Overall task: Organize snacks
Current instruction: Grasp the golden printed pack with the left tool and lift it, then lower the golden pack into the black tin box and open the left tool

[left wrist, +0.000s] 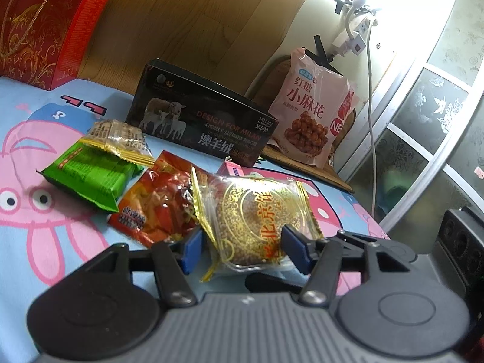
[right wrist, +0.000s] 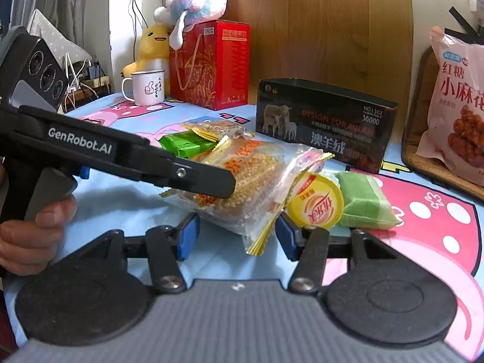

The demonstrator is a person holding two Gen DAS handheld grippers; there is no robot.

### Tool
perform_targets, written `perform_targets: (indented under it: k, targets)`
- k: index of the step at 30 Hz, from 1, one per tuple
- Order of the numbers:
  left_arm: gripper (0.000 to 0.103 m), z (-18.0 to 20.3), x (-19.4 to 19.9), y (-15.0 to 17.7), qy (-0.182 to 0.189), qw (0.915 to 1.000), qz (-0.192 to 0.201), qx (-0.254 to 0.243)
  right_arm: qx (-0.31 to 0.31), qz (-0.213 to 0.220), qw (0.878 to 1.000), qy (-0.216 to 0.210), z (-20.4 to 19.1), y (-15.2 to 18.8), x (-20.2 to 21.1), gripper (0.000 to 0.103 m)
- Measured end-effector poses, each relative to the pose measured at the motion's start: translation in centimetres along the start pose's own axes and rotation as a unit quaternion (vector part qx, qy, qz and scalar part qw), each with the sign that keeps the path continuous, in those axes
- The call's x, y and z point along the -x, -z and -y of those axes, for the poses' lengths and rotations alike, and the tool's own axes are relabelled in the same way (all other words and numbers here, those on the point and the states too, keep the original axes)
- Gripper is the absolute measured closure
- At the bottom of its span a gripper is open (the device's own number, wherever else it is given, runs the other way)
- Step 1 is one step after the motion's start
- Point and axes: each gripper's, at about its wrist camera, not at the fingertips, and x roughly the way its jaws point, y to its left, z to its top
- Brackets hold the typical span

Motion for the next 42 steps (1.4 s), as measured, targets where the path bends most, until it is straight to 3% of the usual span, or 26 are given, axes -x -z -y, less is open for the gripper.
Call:
perform_targets:
  k: [21, 28, 36, 42]
  targets:
    - [0.045, 0.0, -0.3, 0.1, 0.003, 1.0, -0.006, -0.004, 0.0, -0.003, 1.0, -0.004, 0.2, -0.2, -0.2, 0.045]
    - [0.051, -0.2, 0.1, -0.1, 0.005, 0.9999, 0.008, -0.009, -0.008, 0.006, 1.0, 0.0, -0.1, -0.4, -0.3, 0.055]
    - [0.051, 0.7, 1.4, -0.3, 0.01, 0.999, 0.033, -0.029, -0.004, 0.04, 0.999, 0.021, -1.0, -0.6, 0.3, 0.058]
    - [0.051, 1.9, 1.8, -2.8, 0.007, 0.9982, 0.043, -0.041, 0.006, 0.069, 0.997, 0.027, -0.9, -1.8, 0.9, 0.058]
